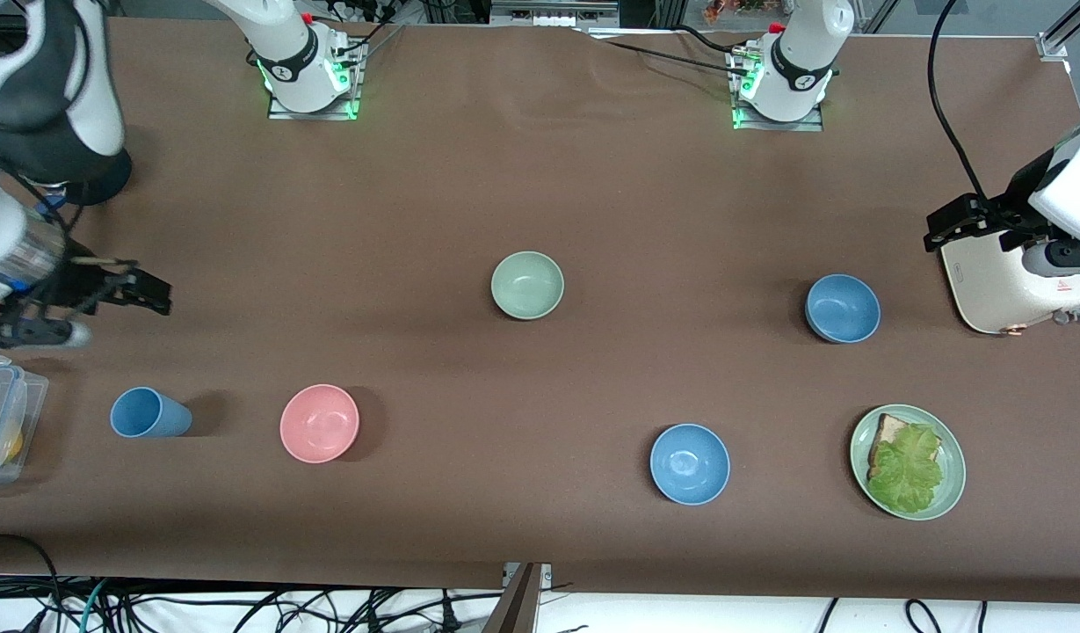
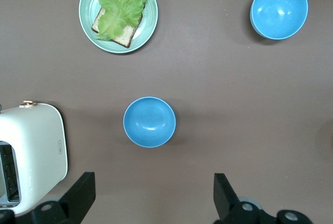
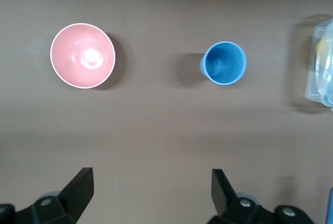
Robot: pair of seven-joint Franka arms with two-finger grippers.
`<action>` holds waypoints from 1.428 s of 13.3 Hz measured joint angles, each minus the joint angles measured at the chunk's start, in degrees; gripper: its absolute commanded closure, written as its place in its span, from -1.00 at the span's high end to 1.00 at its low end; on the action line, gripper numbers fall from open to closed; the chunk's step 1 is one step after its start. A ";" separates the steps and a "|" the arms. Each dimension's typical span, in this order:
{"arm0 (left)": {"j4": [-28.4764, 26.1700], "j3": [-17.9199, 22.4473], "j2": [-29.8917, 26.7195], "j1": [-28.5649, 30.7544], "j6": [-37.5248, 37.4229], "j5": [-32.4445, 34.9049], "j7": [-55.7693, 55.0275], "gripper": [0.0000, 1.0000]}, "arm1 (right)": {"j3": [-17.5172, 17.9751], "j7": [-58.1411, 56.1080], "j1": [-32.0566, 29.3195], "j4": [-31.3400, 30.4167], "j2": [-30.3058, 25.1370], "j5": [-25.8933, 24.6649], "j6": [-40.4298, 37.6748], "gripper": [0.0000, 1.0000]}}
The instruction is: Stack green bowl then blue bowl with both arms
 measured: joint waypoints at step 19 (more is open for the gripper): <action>0.00 -0.03 1.09 0.00 -2.36 0.00 0.39 1.00 | 8.97 -3.75 -10.52 -0.78 -9.15 -1.65 -7.18 1.00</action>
